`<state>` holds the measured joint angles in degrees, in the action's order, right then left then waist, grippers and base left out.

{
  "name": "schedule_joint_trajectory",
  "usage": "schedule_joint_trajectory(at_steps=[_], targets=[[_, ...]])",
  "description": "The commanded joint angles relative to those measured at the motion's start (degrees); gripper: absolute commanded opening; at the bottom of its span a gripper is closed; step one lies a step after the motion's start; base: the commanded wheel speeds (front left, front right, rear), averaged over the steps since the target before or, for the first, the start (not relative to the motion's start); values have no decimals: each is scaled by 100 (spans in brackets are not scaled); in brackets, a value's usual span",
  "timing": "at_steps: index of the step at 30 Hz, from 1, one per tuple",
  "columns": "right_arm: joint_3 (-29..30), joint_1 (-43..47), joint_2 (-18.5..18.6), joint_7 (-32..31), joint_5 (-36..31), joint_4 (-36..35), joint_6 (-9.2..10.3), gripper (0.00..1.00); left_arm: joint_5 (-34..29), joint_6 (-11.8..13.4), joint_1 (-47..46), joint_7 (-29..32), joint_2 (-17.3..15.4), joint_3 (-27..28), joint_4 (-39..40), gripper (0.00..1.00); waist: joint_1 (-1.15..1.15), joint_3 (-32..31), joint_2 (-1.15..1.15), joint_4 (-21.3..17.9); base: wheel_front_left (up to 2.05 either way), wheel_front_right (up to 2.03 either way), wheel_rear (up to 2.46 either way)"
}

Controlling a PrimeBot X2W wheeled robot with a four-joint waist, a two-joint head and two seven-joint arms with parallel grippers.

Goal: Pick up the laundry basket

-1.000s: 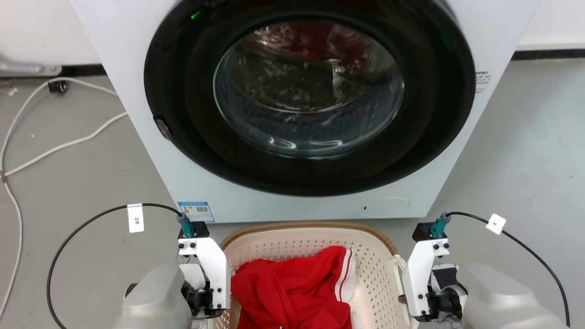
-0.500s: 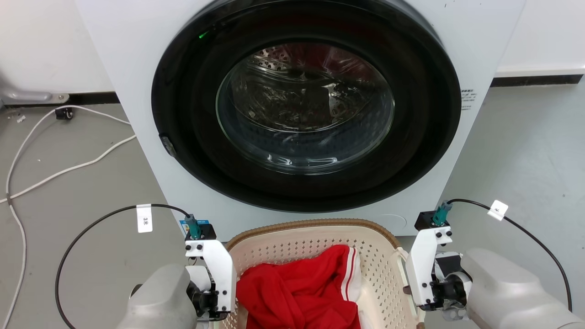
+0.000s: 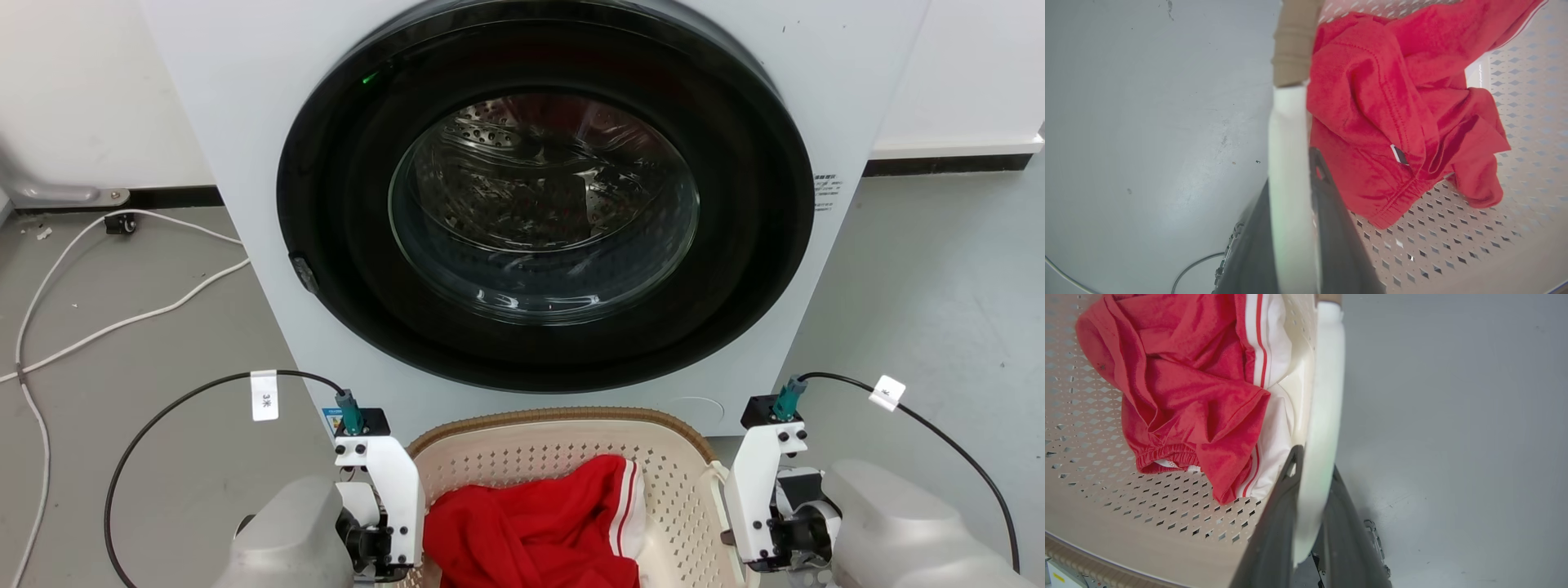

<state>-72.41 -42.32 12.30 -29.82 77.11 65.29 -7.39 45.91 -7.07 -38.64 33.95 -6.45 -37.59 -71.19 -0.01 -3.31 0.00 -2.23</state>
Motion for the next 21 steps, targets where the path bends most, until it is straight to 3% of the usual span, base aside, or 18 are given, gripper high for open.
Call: schedule_joint_trajectory(at_steps=[1,21], targets=[[1,-14,-103,14,35,-27,-19,0,38,-74,64,11,102,-23,71,0,1,-2,0,-1,0,0,0],[-12,23,-148,36,119,43,-19,0,261,-75,32,-11,59,-244,65,0,1,36,0,6,0,0,0]])
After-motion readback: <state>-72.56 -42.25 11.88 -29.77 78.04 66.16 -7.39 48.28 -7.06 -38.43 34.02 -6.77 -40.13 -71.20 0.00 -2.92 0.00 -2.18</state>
